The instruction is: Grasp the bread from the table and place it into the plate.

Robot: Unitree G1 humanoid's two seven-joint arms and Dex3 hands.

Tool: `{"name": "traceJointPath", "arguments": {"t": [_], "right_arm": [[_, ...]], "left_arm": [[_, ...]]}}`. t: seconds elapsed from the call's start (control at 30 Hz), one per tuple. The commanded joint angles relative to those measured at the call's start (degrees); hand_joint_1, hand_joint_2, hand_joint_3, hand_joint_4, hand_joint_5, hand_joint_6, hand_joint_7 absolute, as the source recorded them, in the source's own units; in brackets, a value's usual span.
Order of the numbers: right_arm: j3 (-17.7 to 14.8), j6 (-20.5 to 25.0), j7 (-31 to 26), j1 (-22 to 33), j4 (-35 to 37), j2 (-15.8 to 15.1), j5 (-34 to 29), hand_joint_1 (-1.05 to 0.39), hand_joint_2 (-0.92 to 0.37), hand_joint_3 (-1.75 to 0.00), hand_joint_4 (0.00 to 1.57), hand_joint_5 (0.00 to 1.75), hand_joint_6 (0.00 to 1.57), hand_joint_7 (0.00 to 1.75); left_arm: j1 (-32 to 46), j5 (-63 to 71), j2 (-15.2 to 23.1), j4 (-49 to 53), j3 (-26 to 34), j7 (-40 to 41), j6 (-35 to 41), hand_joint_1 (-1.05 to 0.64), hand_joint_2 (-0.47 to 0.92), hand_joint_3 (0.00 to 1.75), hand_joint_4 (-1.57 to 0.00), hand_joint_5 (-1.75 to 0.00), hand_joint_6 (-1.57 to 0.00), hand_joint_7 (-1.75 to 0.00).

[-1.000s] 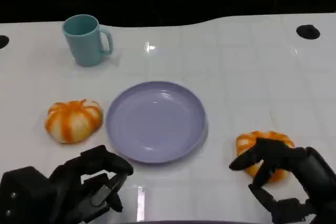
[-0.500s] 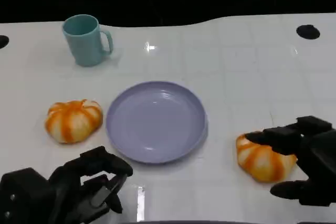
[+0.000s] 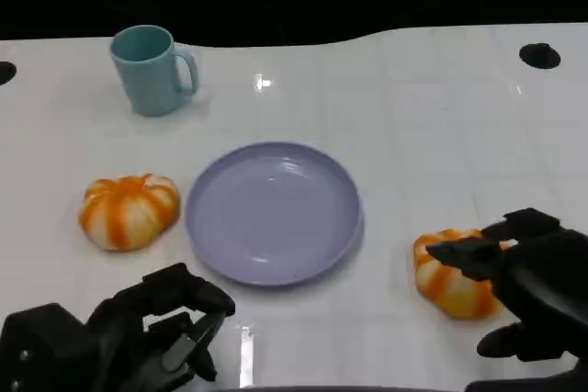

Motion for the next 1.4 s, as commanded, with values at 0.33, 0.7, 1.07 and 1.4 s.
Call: {"name": "traceJointPath", "arguments": {"t": [0.33, 0.7, 1.07, 1.4], "right_arm": [[6.17, 2.73, -6.29, -8.81, 16.0, 2.17, -3.88, -0.53, -0.77, -0.01, 0.26, 0.39, 0.48, 0.01], [8.72, 0.52, -17.42, -14.04, 29.13, 4.43, -1.17, -0.44, -0.79, 0.0, 0.55, 0.22, 0.61, 0.03], [7.3, -16.75, -38.12, -15.99, 38.68, 4.72, 8.11, 0.06, -0.26, -1.12, 1.03, 1.71, 1.16, 1.09], [7.33, -21.81, -43.11, -18.09, 39.9, 5.58, 9.55, 0.08, -0.14, -1.39, 1.05, 1.75, 0.93, 1.54]], "left_arm": [[1.8, -0.01, 0.24, -1.72, 0.13, 0.11, -0.71, -0.44, 0.92, 0.46, -0.73, -1.75, -0.68, -1.28], [2.65, 0.78, 0.44, -2.25, -0.16, 0.25, -1.27, -0.45, 0.91, 0.45, -0.73, -1.75, -0.68, -1.28], [2.86, 1.05, 0.39, -2.8, -0.36, 0.4, -0.9, -0.44, 0.9, 0.46, -0.74, -1.75, -0.69, -1.27], [2.96, 1.42, 0.17, -2.91, -0.88, 0.71, -1.28, -0.45, 0.89, 0.47, -0.73, -1.75, -0.69, -1.27]]}}
